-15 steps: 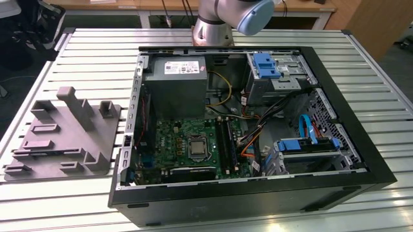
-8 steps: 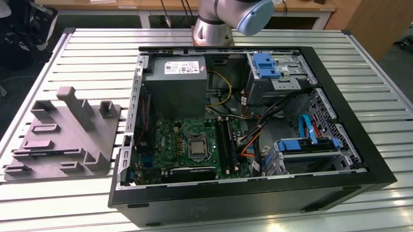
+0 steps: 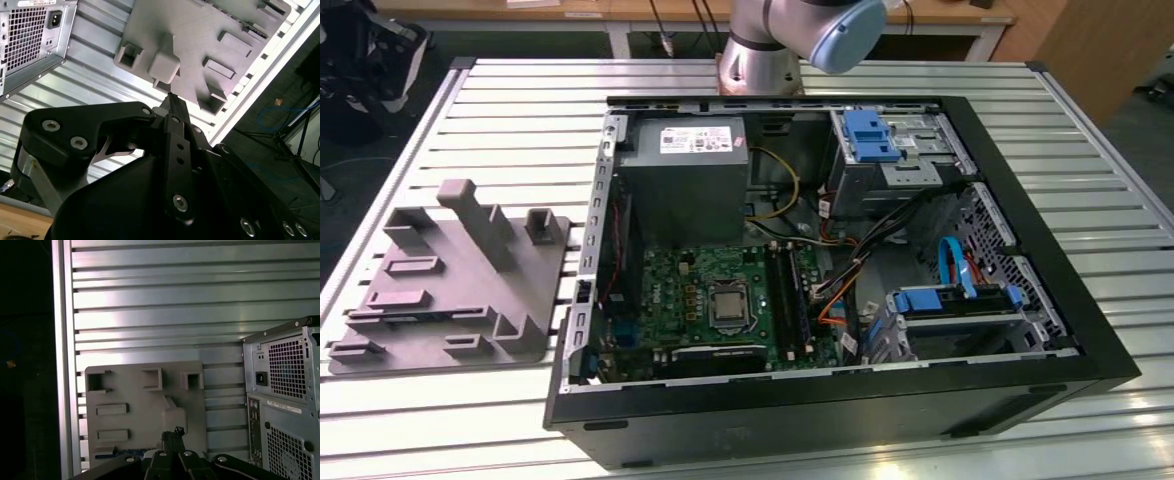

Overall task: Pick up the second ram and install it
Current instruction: 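Reach for the second ram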

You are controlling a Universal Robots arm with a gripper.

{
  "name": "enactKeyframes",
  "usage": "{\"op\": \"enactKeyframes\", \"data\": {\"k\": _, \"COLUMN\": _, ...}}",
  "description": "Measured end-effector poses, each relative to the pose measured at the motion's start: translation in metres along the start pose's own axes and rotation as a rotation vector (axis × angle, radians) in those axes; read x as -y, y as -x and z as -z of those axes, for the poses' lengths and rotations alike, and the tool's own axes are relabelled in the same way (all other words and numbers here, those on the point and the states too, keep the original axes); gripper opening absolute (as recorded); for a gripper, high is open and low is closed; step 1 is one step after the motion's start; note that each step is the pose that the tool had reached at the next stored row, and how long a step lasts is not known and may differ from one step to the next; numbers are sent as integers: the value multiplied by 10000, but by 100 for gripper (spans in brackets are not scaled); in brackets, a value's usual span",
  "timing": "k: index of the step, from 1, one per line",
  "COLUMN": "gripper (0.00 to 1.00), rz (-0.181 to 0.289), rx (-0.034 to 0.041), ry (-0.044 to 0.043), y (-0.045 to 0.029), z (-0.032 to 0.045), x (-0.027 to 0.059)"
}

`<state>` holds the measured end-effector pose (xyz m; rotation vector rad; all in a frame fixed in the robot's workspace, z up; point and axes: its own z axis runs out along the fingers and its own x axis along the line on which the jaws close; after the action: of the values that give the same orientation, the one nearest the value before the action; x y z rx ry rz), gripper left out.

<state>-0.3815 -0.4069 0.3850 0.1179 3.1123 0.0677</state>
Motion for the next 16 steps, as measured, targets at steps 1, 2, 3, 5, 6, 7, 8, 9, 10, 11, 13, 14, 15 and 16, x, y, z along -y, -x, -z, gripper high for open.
{"op": "enactKeyframes", "data": {"k": 1, "gripper": 10, "rz": 1, "rx": -1, "ry": 0, "y": -8, "z": -3, "x": 12}}
{"op": "enactKeyframes", "data": {"k": 2, "gripper": 10, "rz": 0, "rx": 0, "ry": 0, "y": -15, "z": -7, "x": 24}}
{"op": "enactKeyframes", "data": {"k": 3, "gripper": 10, "rz": -1, "rx": 0, "ry": 0, "y": -22, "z": -9, "x": 32}}
{"op": "enactKeyframes", "data": {"k": 5, "gripper": 10, "rz": -1, "rx": 0, "ry": -1, "y": -24, "z": -9, "x": 34}}
{"op": "enactKeyframes", "data": {"k": 6, "gripper": 10, "rz": -1, "rx": 0, "ry": 0, "y": -24, "z": -9, "x": 34}}
{"op": "enactKeyframes", "data": {"k": 7, "gripper": 10, "rz": -1, "rx": -1, "ry": -1, "y": -24, "z": -9, "x": 34}}
{"op": "enactKeyframes", "data": {"k": 8, "gripper": 10, "rz": 0, "rx": -1, "ry": -1, "y": -24, "z": -8, "x": 35}}
{"op": "enactKeyframes", "data": {"k": 9, "gripper": 10, "rz": 0, "rx": 0, "ry": -1, "y": -24, "z": -9, "x": 38}}
{"op": "enactKeyframes", "data": {"k": 10, "gripper": 10, "rz": 1, "rx": -1, "ry": -1, "y": -23, "z": -10, "x": 45}}
{"op": "enactKeyframes", "data": {"k": 11, "gripper": 10, "rz": 0, "rx": 0, "ry": 0, "y": -23, "z": -12, "x": 54}}
{"op": "enactKeyframes", "data": {"k": 13, "gripper": 10, "rz": -1, "rx": -1, "ry": 0, "y": -21, "z": -17, "x": 78}}
{"op": "enactKeyframes", "data": {"k": 14, "gripper": 10, "rz": -1, "rx": 0, "ry": -1, "y": -21, "z": -20, "x": 91}}
{"op": "enactKeyframes", "data": {"k": 15, "gripper": 10, "rz": -1, "rx": -1, "ry": -1, "y": -21, "z": -24, "x": 106}}
{"op": "enactKeyframes", "data": {"k": 16, "gripper": 10, "rz": -1, "rx": -1, "ry": 0, "y": -23, "z": -30, "x": 119}}
